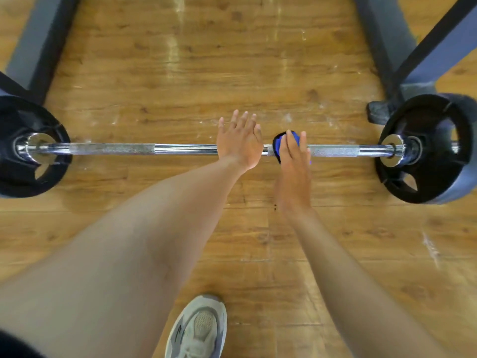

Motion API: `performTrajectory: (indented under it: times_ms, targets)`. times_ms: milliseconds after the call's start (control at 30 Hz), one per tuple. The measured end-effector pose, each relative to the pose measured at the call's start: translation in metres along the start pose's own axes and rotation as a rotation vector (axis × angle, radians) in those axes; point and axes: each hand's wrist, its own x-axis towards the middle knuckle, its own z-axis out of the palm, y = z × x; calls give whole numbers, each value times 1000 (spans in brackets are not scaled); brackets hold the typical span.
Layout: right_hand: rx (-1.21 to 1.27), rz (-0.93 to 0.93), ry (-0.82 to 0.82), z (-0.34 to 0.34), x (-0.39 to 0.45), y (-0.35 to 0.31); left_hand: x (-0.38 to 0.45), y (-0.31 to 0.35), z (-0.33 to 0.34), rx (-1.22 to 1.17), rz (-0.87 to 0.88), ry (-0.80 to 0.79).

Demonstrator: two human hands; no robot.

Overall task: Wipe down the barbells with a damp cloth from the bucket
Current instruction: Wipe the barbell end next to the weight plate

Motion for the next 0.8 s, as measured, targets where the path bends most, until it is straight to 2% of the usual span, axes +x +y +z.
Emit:
performTrajectory:
  times_ms: [133,233,267,367,433,500,567,700,733,800]
  targets:
    - [-19,-142,-6,6,14,-7,19,0,-7,-7,-27,-30]
    - [-77,55,47,0,30,11,33,-2,-10,-36,-43,-56]
    - [-85,71,58,1,32,7,38,-2,-11,-41,-43,-63]
    - [-91,-138,-14,1,35,3,52,-2,-14,-43,-46,-92]
    - [-129,-230,-50,-7,46,26,59,-3,-17,-47,-48,-108]
    - [-142,-111,2,-12,56,42,66,-4,-18,-46,-42,-104]
    - [-93,23,31,-6,56,27,74,-4,-19,-64,-40,-107]
    - [-65,-254,-63,0,65,17,85,-4,-23,-80,-46,-114]
    - [-95,-233,-33,0,73,28,89,-5,-24,-83,-43,-114]
    - [-113,-27,24,0,82,33,94,-6,-24,-81,-37,-106]
